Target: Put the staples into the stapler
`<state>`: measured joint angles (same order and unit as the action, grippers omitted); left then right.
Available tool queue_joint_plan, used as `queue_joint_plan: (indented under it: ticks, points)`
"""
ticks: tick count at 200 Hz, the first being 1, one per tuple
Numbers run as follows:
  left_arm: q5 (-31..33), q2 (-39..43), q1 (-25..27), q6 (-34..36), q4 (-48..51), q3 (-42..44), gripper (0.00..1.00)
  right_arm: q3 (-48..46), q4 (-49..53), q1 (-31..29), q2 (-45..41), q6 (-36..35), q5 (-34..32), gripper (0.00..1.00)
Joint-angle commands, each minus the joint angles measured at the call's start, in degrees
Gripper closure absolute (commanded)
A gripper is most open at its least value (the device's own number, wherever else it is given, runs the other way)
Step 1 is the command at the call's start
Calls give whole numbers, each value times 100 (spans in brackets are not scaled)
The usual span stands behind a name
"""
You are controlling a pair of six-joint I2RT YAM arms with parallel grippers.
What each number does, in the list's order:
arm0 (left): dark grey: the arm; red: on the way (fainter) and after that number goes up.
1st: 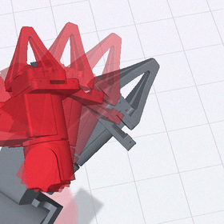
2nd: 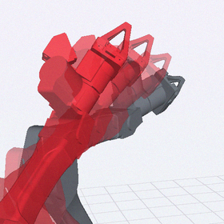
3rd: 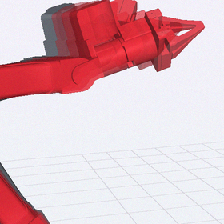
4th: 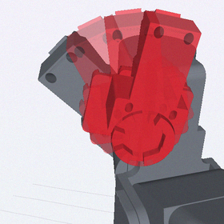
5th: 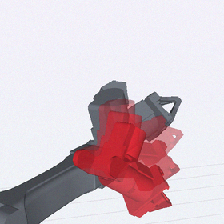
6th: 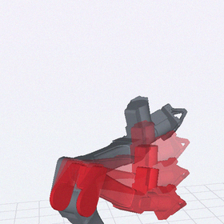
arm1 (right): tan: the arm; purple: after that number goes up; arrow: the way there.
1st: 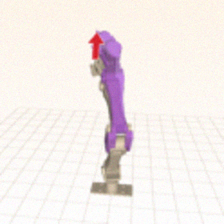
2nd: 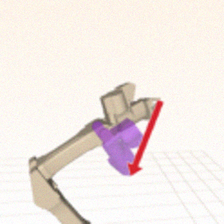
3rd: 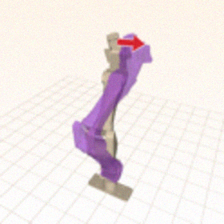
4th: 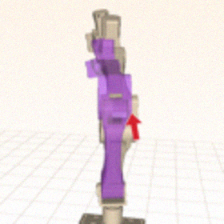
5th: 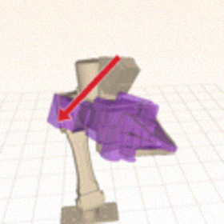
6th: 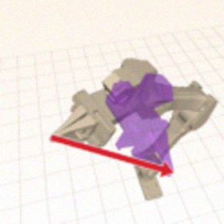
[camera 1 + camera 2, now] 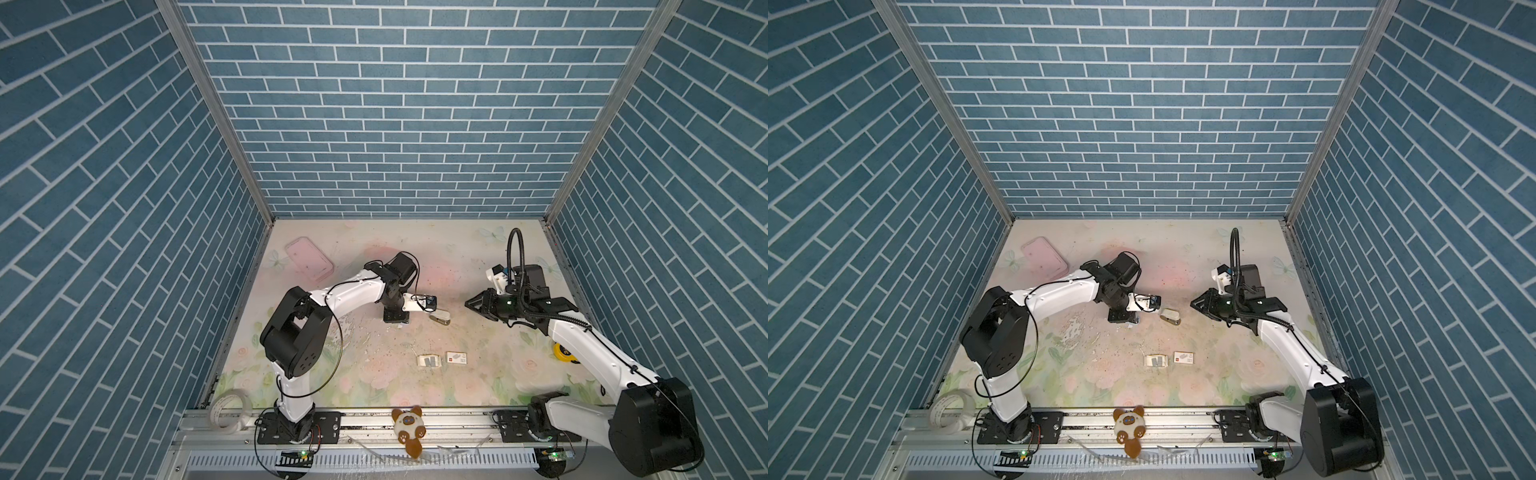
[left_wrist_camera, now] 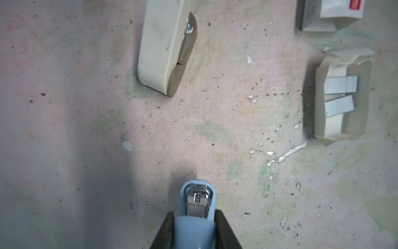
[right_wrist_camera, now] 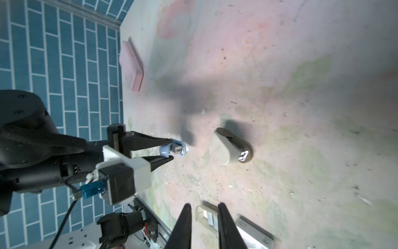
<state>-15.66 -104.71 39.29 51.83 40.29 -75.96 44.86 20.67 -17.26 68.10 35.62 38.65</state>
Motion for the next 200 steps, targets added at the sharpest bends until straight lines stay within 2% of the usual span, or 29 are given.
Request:
queue_joint_plan:
  ticks: [1, 94, 200]
  points:
    - [-192, 209, -18, -428, 56, -310, 91, 412, 344, -299, 224, -222, 403, 75]
    - [-294, 442, 69, -1058, 174, -831, 91, 953, -908, -699, 1594, 312, 1119, 75]
    - [-463, 383, 350, -1263, 294, -1203, 90, 1103, -1084, -788, 2264, 271, 1515, 75]
